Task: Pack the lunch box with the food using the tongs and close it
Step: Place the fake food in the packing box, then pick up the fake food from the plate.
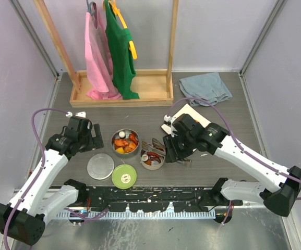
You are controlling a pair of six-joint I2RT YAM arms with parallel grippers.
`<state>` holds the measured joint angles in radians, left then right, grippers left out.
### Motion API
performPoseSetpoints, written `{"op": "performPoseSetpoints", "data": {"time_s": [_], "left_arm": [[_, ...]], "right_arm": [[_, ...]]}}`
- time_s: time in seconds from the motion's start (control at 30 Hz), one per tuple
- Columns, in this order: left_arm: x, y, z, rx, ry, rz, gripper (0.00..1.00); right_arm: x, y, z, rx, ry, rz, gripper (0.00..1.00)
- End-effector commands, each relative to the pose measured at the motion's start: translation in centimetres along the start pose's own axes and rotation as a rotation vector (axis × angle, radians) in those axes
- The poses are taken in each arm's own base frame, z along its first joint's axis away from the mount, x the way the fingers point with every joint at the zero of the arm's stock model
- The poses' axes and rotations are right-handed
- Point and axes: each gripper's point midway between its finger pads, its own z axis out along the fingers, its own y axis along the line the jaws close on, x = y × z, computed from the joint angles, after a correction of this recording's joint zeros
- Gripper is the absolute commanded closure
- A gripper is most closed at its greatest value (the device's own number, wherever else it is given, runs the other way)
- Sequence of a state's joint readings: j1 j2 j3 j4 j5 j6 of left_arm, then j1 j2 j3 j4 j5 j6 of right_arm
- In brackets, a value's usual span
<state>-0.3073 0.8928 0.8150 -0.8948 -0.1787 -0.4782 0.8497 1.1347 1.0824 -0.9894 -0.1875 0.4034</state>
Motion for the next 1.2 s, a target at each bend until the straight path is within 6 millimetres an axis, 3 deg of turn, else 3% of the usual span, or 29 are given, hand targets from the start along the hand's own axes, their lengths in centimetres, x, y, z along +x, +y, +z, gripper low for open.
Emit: {"op": "performPoseSetpoints", "data": {"time_s": [0.0,0.27,0.57,0.9,1.17], "left_arm": [[-1.0,-0.2,-0.3,0.010,-0.036,0.001,0.02],[-1.0,-0.2,-0.4,0.012,-0.036,0.001,0.02],[-1.0,-0.2,-0.3,0.009,-0.034,0.001,0.02],[-1.0,-0.3,-0.2,0.011,-0.028,0.001,0.02],[-0.9,-0.3,-0.2,0.011,-0.029,0.001,0.02]], "right_arm": [[-3.5,0.1,-3.0,0.042,-0.193,0.003,0.47],[-5.4,-4.0,-5.8,0.274,-0.367,0.084,0.46],[-4.1,-10.7,-5.0,0.437,-0.292,0.262,0.46],[-0.1,-13.4,-4.0,0.509,-0.104,0.339,0.46],[0.4,-13.7,-3.0,0.511,-0.077,0.348,0.49]]}}
